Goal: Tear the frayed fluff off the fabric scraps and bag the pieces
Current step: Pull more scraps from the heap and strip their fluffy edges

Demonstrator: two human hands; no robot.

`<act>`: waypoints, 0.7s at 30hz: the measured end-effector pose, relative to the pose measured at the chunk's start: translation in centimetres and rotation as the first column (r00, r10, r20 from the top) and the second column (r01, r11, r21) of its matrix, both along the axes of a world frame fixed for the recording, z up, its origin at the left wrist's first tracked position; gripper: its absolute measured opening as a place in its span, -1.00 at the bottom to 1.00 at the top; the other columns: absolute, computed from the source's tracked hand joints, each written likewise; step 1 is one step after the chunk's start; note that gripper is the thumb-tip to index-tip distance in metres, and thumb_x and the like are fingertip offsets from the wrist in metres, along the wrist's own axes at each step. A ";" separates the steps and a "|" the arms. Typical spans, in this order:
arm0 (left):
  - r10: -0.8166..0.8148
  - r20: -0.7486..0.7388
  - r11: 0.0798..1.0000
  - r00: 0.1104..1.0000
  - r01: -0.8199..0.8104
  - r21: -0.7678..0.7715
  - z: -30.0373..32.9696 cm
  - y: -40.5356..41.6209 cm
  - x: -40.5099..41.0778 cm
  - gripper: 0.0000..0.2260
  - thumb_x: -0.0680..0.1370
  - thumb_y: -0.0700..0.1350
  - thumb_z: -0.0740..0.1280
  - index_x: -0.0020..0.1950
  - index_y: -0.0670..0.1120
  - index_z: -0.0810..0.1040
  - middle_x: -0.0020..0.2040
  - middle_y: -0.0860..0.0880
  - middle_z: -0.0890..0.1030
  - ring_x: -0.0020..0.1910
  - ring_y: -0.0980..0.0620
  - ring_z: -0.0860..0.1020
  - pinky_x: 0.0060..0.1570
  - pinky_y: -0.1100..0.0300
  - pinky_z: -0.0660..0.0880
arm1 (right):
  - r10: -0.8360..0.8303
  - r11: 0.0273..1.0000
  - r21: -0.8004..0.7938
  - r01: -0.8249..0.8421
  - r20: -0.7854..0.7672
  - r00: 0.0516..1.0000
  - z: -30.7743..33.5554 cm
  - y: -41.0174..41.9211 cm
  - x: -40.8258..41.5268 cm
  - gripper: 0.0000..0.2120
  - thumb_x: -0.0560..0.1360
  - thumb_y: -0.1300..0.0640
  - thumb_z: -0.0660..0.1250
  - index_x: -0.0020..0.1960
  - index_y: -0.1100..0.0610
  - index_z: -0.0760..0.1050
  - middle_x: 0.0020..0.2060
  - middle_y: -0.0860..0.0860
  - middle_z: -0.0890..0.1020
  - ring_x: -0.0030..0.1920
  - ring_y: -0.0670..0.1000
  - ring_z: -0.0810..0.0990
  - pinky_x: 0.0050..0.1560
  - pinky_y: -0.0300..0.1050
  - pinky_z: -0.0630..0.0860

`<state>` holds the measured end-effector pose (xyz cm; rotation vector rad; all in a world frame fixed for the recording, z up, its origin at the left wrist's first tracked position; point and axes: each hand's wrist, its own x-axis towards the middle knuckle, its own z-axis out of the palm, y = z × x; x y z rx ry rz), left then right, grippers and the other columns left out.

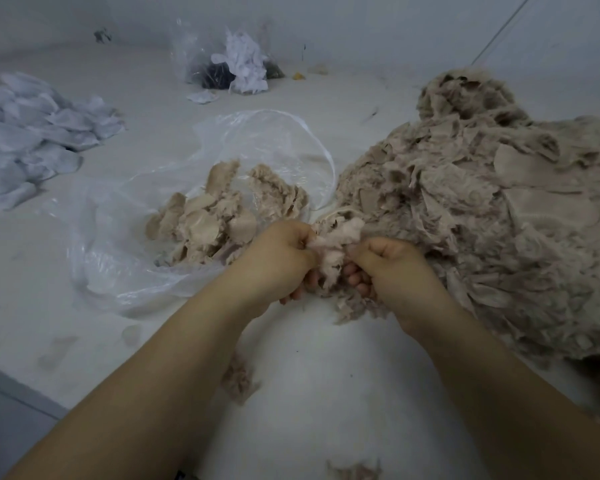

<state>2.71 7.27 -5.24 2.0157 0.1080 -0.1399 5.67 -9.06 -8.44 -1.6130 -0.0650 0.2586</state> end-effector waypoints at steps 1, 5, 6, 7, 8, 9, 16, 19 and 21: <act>0.001 -0.012 1.000 1.000 -0.001 -0.027 -0.1 0.1 0.0 -0.83 0.61 -0.22 0.30 -0.18 -0.19 0.50 -0.43 -0.11 0.56 -0.60 0.01 0.39 -0.53 0.17 0.30 | -0.006 1.000 0.013 0.006 -0.019 1.000 0.1 0.0 0.1 -0.68 0.58 0.13 0.33 -0.35 0.13 0.56 -0.50 -0.01 0.58 -0.50 -0.11 0.48 -0.50 -0.31 0.43; -0.002 -0.022 0.996 1.000 0.000 -0.093 -0.5 -0.2 -0.3 -0.85 0.55 -0.15 0.42 -0.11 -0.21 0.54 -0.43 -0.07 0.52 -0.58 0.00 0.39 -0.59 0.24 0.29 | 0.031 0.999 -0.021 -0.031 -0.017 0.999 0.2 0.0 0.1 -0.69 0.54 0.11 0.38 -0.37 0.11 0.59 -0.48 -0.01 0.59 -0.49 -0.12 0.48 -0.49 -0.30 0.43; 0.006 -0.020 0.996 1.000 -0.008 -0.090 -0.6 -0.2 -0.4 -0.85 0.56 -0.15 0.41 -0.13 -0.20 0.54 -0.45 -0.06 0.52 -0.59 0.01 0.39 -0.60 0.25 0.29 | 0.037 0.999 -0.022 -0.038 -0.016 0.999 0.2 0.0 0.1 -0.72 0.52 0.10 0.40 -0.36 0.11 0.59 -0.47 -0.02 0.59 -0.48 -0.12 0.49 -0.48 -0.30 0.43; 0.011 -0.026 0.996 1.000 -0.013 -0.093 -0.7 -0.3 -0.4 -0.84 0.58 -0.15 0.39 -0.16 -0.20 0.53 -0.47 -0.05 0.51 -0.59 0.01 0.39 -0.61 0.26 0.28 | 0.042 0.999 -0.021 -0.042 -0.019 0.999 0.2 0.0 0.0 -0.74 0.51 0.09 0.42 -0.34 0.11 0.59 -0.46 -0.02 0.60 -0.47 -0.12 0.50 -0.47 -0.29 0.44; 0.007 -0.038 0.994 0.999 -0.011 -0.110 -0.7 -0.3 -0.3 -0.82 0.60 -0.16 0.34 -0.18 -0.20 0.51 -0.48 -0.05 0.51 -0.60 0.01 0.39 -0.61 0.26 0.27 | 0.049 0.999 -0.020 -0.049 -0.023 0.999 0.2 0.0 0.0 -0.77 0.50 0.07 0.43 -0.32 0.10 0.60 -0.44 -0.04 0.61 -0.46 -0.13 0.52 -0.46 -0.29 0.45; -0.004 -0.052 0.991 0.999 -0.003 -0.133 -0.8 -0.4 -0.3 -0.79 0.63 -0.16 0.30 -0.19 -0.19 0.50 -0.49 -0.05 0.50 -0.60 0.01 0.39 -0.61 0.25 0.27 | 0.058 0.998 -0.021 -0.059 -0.027 0.998 0.2 0.0 0.0 -0.79 0.49 0.07 0.44 -0.30 0.09 0.60 -0.43 -0.06 0.62 -0.44 -0.13 0.54 -0.45 -0.30 0.46; 0.027 -0.073 0.970 0.997 -0.044 -0.238 -1.3 -0.7 -0.5 -0.73 0.66 -0.09 0.25 -0.17 -0.22 0.47 -0.44 -0.17 0.45 -0.58 -0.06 0.41 -0.60 0.22 0.29 | 0.000 1.000 -0.029 -0.002 -0.065 0.998 0.1 0.0 0.3 -0.77 0.51 0.25 0.38 -0.32 0.17 0.51 -0.49 -0.01 0.60 -0.48 -0.12 0.50 -0.48 -0.31 0.44; 0.014 -0.096 0.940 0.995 -0.046 -0.337 -1.3 -0.7 -0.6 -0.72 0.66 -0.09 0.25 -0.04 -0.32 0.50 -0.37 -0.23 0.49 -0.57 -0.07 0.46 -0.61 0.21 0.36 | 0.026 1.000 0.005 -0.025 -0.083 0.996 0.2 0.0 0.2 -0.81 0.52 0.17 0.39 -0.26 0.17 0.53 -0.46 -0.01 0.61 -0.46 -0.11 0.53 -0.46 -0.30 0.46; -0.021 -0.104 0.913 0.994 -0.023 -0.408 -1.2 -0.9 -0.8 -0.72 0.65 -0.11 0.26 0.02 -0.36 0.51 -0.38 -0.22 0.55 -0.57 -0.06 0.48 -0.61 0.22 0.39 | 0.067 0.998 0.026 -0.065 -0.072 0.995 0.2 0.0 0.0 -0.80 0.51 0.10 0.43 -0.22 0.20 0.55 -0.45 0.02 0.61 -0.44 -0.08 0.57 -0.43 -0.28 0.49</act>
